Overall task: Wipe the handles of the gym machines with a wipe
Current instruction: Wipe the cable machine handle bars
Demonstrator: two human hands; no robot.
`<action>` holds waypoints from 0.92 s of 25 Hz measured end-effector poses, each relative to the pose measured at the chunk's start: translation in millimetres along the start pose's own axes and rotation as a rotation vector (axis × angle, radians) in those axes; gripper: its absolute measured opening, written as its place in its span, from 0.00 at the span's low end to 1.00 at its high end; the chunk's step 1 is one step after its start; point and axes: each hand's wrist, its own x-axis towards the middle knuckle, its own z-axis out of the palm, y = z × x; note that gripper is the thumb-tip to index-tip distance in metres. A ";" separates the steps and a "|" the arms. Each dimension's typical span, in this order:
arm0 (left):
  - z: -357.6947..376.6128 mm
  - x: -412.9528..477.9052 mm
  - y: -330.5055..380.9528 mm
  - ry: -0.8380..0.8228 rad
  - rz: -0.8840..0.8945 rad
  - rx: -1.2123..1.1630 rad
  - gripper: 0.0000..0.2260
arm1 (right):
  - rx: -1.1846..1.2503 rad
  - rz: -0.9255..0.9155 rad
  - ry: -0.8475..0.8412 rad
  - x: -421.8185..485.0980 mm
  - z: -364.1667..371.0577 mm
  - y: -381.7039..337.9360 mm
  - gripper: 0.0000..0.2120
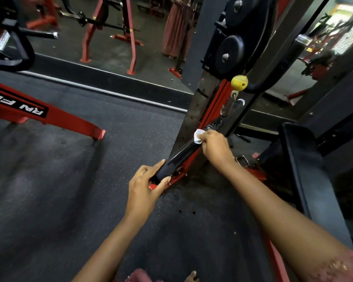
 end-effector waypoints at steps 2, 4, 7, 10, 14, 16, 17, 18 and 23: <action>1.1 -0.8 -1.0 -0.006 -0.013 -0.005 0.19 | 0.012 -0.054 0.005 -16.2 12.9 -19.4 0.14; 1.8 -0.6 -3.3 -0.012 -0.038 -0.014 0.19 | 0.102 -0.113 0.080 -44.1 22.3 -43.2 0.14; 0.0 -0.8 -5.9 -0.054 -0.066 -0.005 0.19 | 0.288 -0.125 0.197 -94.0 30.5 -78.8 0.13; -3.6 -2.7 -4.5 -0.110 -0.051 0.000 0.18 | 0.531 -0.065 0.181 -120.8 32.8 -88.5 0.14; -6.0 2.3 1.4 -0.128 -0.062 -0.011 0.21 | 0.633 0.218 0.334 -85.1 24.8 -51.2 0.14; -6.4 3.4 5.1 -0.170 -0.078 -0.022 0.21 | 0.616 0.306 0.338 -77.7 29.7 -46.1 0.14; -7.2 3.6 6.3 -0.200 -0.088 -0.024 0.21 | 0.612 0.310 0.340 -81.5 33.5 -52.3 0.15; -7.3 4.6 4.5 -0.234 -0.103 -0.025 0.20 | 0.629 0.313 0.352 -89.0 36.9 -61.7 0.15; -12.4 5.0 6.3 -0.364 -0.178 -0.083 0.15 | 0.790 0.361 0.534 -141.6 52.0 -108.9 0.17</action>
